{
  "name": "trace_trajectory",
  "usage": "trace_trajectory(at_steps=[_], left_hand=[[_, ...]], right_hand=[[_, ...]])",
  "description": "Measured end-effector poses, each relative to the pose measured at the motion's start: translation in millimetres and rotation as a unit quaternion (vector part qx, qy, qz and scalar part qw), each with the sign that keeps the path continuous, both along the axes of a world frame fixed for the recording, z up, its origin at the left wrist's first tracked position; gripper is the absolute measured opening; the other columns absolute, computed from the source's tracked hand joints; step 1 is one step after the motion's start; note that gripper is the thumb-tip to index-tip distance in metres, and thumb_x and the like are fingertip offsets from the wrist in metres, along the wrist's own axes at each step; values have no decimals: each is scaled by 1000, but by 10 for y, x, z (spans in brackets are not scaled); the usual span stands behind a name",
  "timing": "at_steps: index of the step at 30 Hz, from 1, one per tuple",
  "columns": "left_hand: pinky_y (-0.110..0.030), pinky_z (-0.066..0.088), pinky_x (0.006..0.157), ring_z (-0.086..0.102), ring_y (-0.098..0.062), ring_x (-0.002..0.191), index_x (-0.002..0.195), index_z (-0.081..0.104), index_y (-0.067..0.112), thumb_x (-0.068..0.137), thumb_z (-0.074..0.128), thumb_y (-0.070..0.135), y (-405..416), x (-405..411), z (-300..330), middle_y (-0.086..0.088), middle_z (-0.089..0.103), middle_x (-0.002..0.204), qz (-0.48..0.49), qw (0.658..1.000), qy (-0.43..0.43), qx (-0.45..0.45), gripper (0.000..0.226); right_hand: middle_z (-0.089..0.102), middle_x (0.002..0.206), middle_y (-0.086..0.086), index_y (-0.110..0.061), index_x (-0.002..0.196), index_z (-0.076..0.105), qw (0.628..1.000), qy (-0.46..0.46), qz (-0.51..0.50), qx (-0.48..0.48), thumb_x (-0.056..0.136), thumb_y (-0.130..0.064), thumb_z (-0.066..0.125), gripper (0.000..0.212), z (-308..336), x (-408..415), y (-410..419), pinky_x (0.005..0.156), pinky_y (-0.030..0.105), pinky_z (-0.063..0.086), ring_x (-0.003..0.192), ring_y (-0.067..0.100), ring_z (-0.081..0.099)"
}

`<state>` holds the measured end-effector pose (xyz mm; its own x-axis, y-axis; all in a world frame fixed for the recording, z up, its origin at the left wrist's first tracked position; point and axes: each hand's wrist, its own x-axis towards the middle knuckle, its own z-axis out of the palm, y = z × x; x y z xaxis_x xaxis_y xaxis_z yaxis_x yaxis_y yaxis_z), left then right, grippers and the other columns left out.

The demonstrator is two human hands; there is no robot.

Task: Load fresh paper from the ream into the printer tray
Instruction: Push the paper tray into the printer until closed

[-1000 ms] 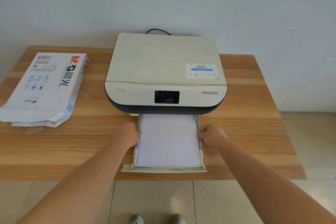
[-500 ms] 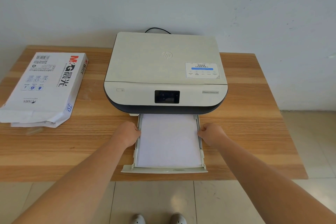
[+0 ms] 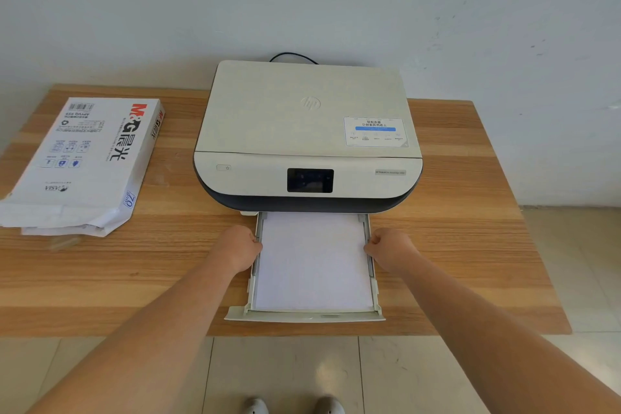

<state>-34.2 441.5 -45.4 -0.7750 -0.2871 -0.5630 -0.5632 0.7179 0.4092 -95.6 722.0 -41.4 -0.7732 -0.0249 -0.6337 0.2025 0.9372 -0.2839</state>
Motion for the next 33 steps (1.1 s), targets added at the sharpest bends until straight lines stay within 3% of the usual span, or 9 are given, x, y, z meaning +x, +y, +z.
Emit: trace_trajectory(at_steps=[5,9,14,18,33], left_hand=[[-26,38,53,53,-18,66,84,67,-2,89,56,19,4,-2,10,-19,67,87,-4,1000,3,-1,24],[-26,37,51,52,-17,63,82,66,-2,89,56,19,10,4,22,-15,62,77,-4,1000,6,0,25],[-26,40,54,59,-21,72,66,58,10,89,58,20,-5,12,40,-14,66,81,-2,1000,9,15,25],[-24,36,52,56,-15,70,65,56,15,90,58,21,16,17,69,-10,66,85,-4,1000,14,13,25],[-26,38,54,57,-20,72,66,56,12,89,58,20,15,3,43,-15,66,84,-5,1000,9,9,25]], right_hand=[[48,66,-1,-18,69,44,1000,-1,-3,-5,91,-21,50,23,4,6,-9,49,22,36,57,13,43],[48,66,-1,-17,72,46,1000,0,-7,-7,91,-21,50,20,6,7,-5,50,22,37,57,13,44],[48,65,-2,-16,73,47,1000,-2,-11,-14,91,-21,50,19,13,9,0,49,22,36,56,12,43],[47,64,-2,-18,69,44,1000,-2,-13,-17,92,-21,50,23,22,10,-2,49,22,35,55,12,43],[50,67,-1,-19,69,45,1000,-2,1,-2,92,-21,50,24,37,6,-39,52,23,39,59,13,45]])
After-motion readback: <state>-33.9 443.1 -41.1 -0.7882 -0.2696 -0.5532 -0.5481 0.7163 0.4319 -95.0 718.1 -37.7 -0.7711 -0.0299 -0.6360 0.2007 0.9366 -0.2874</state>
